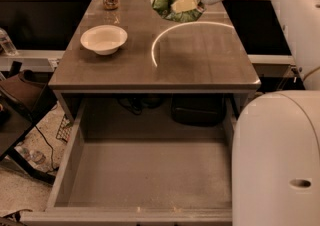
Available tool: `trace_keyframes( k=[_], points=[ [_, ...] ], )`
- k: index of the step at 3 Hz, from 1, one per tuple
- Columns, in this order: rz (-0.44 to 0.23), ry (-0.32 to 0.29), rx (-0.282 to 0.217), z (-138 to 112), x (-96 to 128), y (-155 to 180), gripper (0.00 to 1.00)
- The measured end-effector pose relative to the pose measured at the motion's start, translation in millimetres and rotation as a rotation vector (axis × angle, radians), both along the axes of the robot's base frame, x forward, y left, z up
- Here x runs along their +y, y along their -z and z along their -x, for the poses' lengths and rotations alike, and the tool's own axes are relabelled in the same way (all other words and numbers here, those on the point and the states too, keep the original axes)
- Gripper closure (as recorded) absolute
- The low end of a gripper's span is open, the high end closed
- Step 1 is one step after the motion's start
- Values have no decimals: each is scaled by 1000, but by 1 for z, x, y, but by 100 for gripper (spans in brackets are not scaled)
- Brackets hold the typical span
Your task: Place green jalapeno chip bag into paper bowl
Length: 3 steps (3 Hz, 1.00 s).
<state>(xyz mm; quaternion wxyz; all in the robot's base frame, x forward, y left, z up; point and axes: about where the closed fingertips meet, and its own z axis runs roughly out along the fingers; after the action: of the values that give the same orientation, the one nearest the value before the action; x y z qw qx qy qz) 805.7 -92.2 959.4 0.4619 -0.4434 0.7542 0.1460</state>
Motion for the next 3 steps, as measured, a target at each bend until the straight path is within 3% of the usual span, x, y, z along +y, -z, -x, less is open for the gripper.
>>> trace_keyframes(
  k=[1,3],
  points=[
    [-15,-33,-24,5,27,-18,100],
    [-34,-14,-62,15,71,-34,100]
  ],
)
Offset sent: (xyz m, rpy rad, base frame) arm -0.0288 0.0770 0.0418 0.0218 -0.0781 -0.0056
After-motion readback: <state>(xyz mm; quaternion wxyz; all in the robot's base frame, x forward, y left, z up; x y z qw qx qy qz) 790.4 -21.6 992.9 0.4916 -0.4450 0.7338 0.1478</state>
